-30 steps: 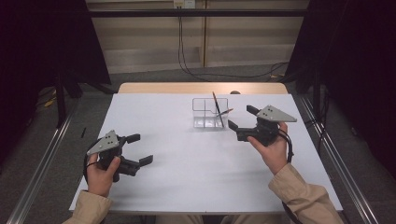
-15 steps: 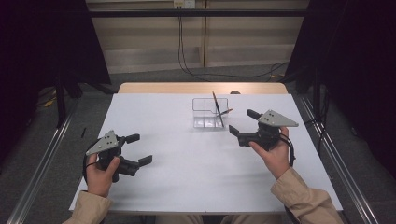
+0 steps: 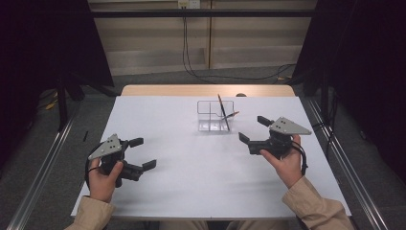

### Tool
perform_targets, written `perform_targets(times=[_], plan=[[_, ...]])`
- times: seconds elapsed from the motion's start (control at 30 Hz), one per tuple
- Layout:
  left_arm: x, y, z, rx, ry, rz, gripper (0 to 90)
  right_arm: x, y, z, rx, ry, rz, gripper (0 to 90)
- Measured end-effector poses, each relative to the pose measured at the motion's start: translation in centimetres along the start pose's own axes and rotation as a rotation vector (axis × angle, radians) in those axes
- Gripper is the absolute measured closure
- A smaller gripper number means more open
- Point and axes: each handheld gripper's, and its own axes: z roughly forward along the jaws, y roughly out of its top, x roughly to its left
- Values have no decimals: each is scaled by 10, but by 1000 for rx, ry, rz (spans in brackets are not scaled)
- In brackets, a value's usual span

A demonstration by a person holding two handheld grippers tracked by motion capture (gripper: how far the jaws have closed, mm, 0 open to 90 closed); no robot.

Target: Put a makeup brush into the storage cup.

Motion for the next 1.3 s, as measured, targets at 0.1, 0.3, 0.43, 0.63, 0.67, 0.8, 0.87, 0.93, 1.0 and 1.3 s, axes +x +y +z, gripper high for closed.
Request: perform_targets(times=[0.1,0.3,0.43,0.63,0.67,0.8,0.87,0.93,1.0,1.3], plan=[[0,0,0,1,-1,3,12,-1,-2,-3,3,-3,7,79],[0,0,0,0,1,3,12,-3,-7,-7,9,-8,9,78],[0,0,-1,-5,3,4,12,-4,-9,-10,9,-9,8,77],[0,0,-1,-4,3,2,12,-4,-11,-15,10,-14,2,76],[0,0,-1,-6,3,3,12,-4,-11,-16,12,-15,1,76],[0,0,-1,-4,4,2,12,-4,-11,-20,13,-12,-14,75],[0,0,-1,-4,3,1,12,-4,-12,-21,12,-12,-13,74],[0,0,0,-5,3,1,12,-4,-12,-23,14,-10,-15,74],[0,0,-1,-5,2,2,12,-4,-13,-24,15,-10,-15,73],[0,0,0,-2,1,3,12,-5,-19,-31,16,-18,-13,72]])
